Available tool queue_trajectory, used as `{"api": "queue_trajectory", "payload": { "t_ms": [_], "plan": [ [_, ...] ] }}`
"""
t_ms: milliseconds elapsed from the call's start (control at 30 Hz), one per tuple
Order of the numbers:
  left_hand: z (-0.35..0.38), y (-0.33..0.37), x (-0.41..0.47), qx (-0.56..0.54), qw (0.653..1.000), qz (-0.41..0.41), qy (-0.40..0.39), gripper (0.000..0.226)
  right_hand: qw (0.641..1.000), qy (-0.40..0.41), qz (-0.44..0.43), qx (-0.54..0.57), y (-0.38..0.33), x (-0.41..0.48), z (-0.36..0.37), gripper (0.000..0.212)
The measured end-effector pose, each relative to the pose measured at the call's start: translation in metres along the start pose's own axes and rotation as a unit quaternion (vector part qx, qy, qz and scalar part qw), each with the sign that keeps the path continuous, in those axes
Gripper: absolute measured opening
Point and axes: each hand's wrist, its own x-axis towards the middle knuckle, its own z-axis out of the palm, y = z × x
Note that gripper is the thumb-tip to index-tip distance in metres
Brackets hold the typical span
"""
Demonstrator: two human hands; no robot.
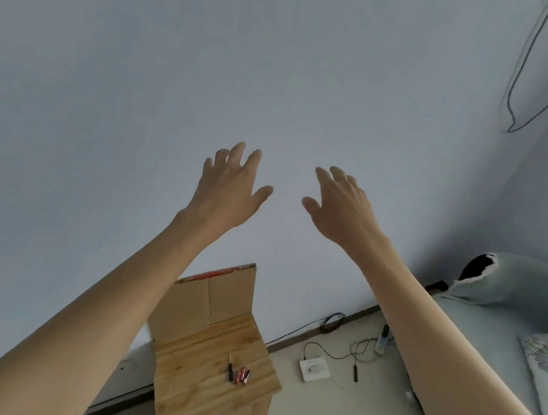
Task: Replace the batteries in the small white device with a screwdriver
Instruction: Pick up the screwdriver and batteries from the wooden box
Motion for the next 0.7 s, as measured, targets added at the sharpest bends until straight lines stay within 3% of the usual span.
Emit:
{"api": "queue_trajectory", "payload": {
  "t_ms": [333, 700],
  "plan": [
    [0.115, -0.012, 0.028, 0.023, 0.989, -0.134, -0.06, 0.075, 0.988, -0.079, -0.111, 0.07, 0.036, 0.099, 0.142, 0.058],
    [0.336, -0.028, -0.061, -0.022, 0.953, -0.215, -0.214, 0.071, 0.962, -0.216, -0.114, 0.119, 0.069, 0.048, 0.38, 0.058]
  ]
}}
